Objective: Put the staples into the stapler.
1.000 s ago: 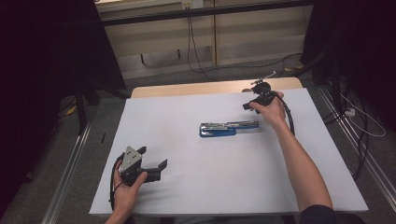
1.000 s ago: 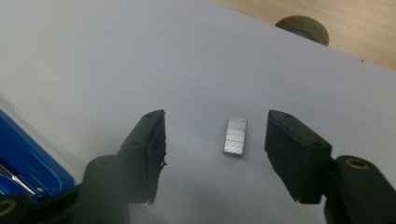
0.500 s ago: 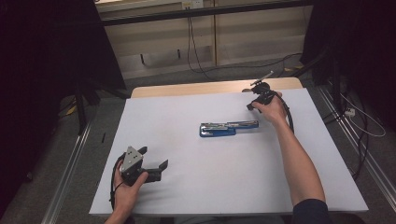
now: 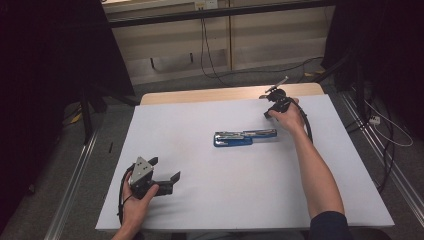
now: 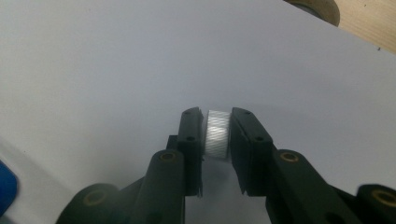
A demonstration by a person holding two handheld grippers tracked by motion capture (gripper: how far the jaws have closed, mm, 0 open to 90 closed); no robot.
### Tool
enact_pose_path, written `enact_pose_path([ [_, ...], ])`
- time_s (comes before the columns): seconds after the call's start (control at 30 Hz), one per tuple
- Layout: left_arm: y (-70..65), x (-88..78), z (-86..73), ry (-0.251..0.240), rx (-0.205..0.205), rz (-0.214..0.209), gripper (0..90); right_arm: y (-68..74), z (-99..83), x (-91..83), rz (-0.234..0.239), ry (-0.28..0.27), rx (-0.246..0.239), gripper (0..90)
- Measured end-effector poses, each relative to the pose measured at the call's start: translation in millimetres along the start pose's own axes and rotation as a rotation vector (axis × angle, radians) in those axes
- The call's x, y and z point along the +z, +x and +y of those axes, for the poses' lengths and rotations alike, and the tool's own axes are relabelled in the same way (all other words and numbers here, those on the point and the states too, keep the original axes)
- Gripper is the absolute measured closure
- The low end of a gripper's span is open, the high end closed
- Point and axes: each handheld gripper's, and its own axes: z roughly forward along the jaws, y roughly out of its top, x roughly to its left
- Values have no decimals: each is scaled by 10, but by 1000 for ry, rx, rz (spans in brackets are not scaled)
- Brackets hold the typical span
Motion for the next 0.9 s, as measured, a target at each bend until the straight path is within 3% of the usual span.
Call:
enact_pose_path([
  [0.63, 9, -2, 5, -2, -6, -3, 44, 19, 2, -19, 2, 21, -6, 791],
  [0.9, 13, -7, 8, -1, -3, 3, 44, 9, -39, -74, 7, -2, 0, 792],
])
